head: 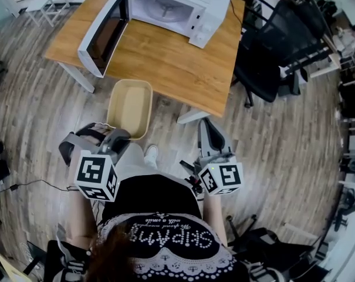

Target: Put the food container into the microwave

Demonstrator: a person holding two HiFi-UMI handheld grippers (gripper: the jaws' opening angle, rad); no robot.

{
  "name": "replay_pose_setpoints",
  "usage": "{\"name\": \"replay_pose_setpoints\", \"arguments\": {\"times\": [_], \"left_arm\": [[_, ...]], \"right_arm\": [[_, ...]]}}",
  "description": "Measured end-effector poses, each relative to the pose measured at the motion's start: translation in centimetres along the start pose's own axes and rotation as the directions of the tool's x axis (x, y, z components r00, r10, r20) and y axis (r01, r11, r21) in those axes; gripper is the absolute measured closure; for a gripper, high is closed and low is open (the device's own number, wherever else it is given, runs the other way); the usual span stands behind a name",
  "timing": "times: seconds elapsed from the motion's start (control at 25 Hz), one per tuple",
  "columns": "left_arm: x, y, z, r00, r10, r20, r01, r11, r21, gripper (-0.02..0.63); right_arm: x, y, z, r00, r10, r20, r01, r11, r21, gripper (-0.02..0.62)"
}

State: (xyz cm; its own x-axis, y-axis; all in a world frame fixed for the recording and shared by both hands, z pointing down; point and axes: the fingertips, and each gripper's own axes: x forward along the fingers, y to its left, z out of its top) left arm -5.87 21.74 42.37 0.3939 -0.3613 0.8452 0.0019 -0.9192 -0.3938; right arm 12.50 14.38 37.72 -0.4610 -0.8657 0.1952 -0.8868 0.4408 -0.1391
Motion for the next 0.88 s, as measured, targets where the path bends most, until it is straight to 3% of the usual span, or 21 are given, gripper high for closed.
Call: {"name": "replay_pose_setpoints", "arguments": {"times": [0.44,0.88], "left_arm": [[0.9,1.7,0.6,1.000,-0.008,0.021,0.007,1.000,0.030,0.560],[3.2,6.9,-1.7,0.998,-0.046,0.045,0.045,0.999,0.027,0.560]], "right_arm": [[-1.1,-2.1,-0.7,0.997,-0.072,-0.009,0.072,0.997,0.032,0.555],[5.4,-2.7,0.9,0.997,-0.063,-0.035,0.064,0.998,0.026,0.555]]}}
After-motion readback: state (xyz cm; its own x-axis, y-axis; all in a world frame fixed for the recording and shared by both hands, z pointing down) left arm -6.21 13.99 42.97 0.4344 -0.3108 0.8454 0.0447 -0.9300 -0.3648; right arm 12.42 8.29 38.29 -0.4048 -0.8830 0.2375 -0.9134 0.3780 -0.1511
